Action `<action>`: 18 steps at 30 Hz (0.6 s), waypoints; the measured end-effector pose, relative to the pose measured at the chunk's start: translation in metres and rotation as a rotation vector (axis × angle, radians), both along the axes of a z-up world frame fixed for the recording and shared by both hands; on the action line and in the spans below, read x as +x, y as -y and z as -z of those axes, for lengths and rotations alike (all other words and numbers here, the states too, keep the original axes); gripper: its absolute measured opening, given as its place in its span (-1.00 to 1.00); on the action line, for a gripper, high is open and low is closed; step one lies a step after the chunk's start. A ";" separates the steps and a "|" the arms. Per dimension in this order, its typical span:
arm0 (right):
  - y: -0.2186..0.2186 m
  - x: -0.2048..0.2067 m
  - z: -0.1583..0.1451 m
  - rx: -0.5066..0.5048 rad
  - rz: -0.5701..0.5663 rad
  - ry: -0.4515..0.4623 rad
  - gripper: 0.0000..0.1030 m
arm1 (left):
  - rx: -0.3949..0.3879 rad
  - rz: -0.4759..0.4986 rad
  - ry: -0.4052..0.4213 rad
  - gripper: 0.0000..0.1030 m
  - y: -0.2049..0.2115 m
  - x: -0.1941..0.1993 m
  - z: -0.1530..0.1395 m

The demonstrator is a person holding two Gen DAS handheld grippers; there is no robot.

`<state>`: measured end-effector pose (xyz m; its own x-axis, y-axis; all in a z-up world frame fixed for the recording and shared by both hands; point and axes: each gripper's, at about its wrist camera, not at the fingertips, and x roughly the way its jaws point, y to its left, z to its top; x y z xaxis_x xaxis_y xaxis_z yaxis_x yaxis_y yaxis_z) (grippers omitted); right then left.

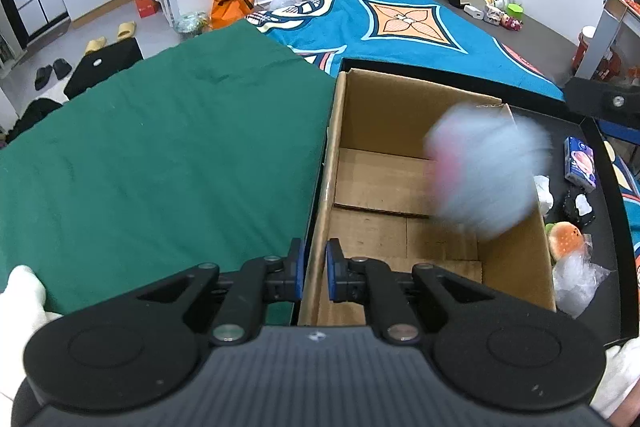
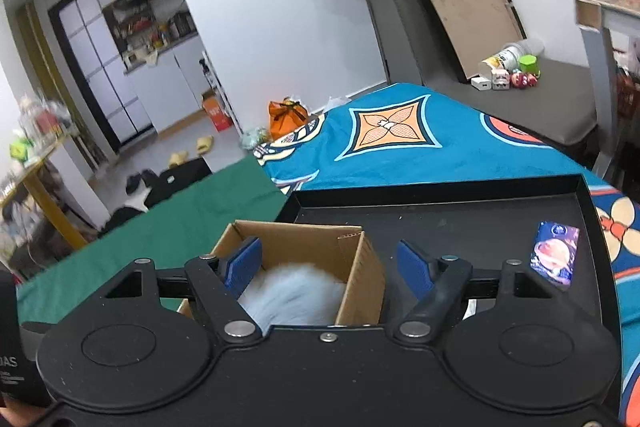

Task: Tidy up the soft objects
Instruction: 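Carry the grey plush over the cardboard box with the right gripper, then open the right gripper to drop the plush into the box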

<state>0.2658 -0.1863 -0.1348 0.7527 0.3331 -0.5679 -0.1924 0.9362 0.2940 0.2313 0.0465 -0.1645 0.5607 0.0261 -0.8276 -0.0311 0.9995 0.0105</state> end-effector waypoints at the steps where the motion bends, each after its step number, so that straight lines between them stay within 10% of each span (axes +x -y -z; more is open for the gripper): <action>1: 0.004 -0.001 0.001 -0.002 0.009 -0.002 0.43 | 0.008 0.004 0.003 -0.79 0.002 -0.001 -0.001; 18: 0.090 -0.034 0.035 0.003 0.102 -0.140 0.46 | 0.193 0.028 0.047 0.11 0.029 -0.006 -0.007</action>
<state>0.2317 -0.2759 -0.1702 0.6962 0.2612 -0.6686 -0.0538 0.9478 0.3143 0.2253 0.0172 -0.1572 0.6013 0.1661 -0.7815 -0.0084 0.9794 0.2016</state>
